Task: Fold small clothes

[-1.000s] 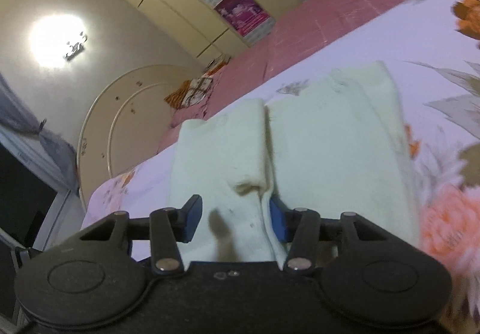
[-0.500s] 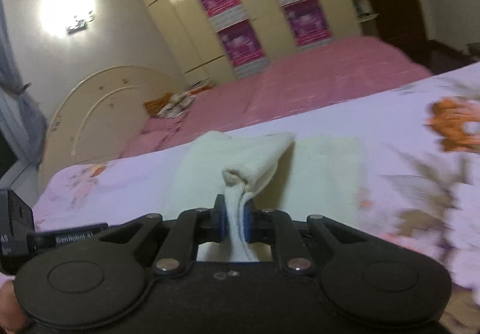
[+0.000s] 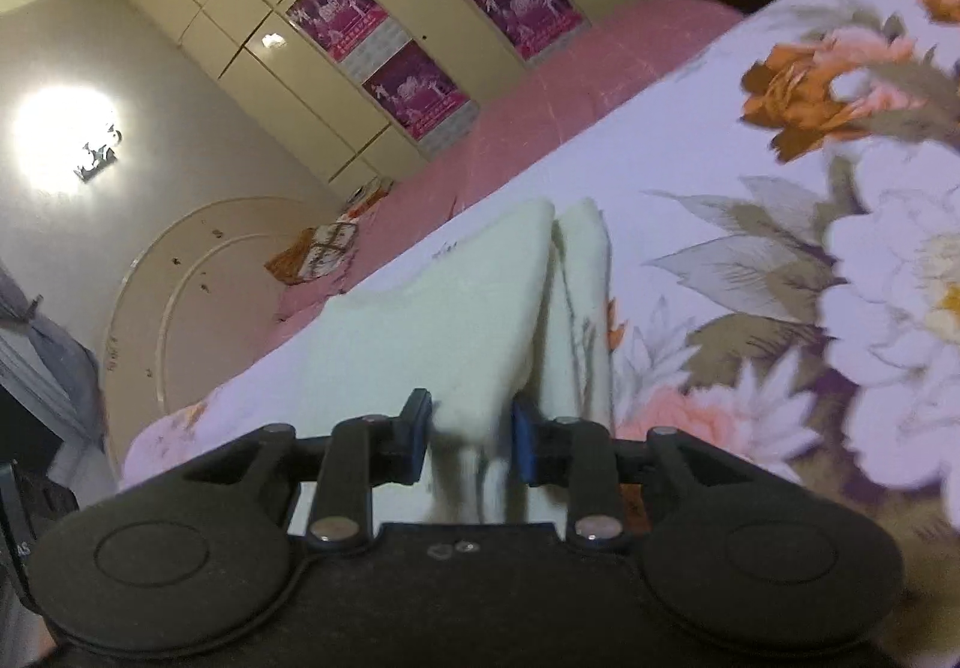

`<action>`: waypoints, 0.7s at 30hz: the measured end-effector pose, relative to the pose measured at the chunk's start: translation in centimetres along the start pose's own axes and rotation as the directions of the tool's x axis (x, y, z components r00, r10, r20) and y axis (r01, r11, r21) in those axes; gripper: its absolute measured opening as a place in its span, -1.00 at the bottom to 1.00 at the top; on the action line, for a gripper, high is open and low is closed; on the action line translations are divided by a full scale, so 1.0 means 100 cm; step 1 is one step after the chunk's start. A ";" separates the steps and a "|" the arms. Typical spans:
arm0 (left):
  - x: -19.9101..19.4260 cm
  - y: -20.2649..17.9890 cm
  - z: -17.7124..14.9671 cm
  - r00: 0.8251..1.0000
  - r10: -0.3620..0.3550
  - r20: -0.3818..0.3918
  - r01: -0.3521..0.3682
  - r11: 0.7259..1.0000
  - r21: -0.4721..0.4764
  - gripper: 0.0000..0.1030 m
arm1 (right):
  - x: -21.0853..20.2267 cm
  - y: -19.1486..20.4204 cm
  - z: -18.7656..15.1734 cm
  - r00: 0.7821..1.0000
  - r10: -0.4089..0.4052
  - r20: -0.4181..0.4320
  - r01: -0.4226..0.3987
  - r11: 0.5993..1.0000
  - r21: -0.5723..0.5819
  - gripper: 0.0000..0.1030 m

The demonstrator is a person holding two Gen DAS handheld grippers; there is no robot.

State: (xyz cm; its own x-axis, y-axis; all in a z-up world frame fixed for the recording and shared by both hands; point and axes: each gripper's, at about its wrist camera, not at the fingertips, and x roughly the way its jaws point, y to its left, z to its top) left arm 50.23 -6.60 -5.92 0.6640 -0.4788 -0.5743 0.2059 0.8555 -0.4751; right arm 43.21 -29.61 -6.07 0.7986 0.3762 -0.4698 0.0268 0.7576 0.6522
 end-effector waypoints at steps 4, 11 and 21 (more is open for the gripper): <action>0.009 -0.006 0.001 1.000 0.000 -0.029 0.000 1.000 0.008 0.06 | 0.005 0.020 0.004 0.998 -0.068 0.008 0.069 0.987 -0.146 -0.68; 0.017 -0.022 -0.010 0.996 -0.018 -0.088 0.023 0.998 0.051 0.06 | -0.017 0.011 -0.003 0.985 -0.162 0.057 0.171 0.966 -0.197 -0.70; 0.015 -0.021 0.034 0.999 0.034 0.042 -0.037 0.997 0.070 0.06 | -0.028 -0.004 0.017 0.981 -0.146 0.127 0.162 0.979 -0.124 -0.39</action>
State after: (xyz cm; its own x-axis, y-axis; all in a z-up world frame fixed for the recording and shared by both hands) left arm 53.20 -8.43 -3.53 0.6999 -0.4410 -0.5618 0.2315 0.8842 -0.4056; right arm 42.04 -31.91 -4.04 0.8559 0.1908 -0.4807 0.0810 0.8685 0.4891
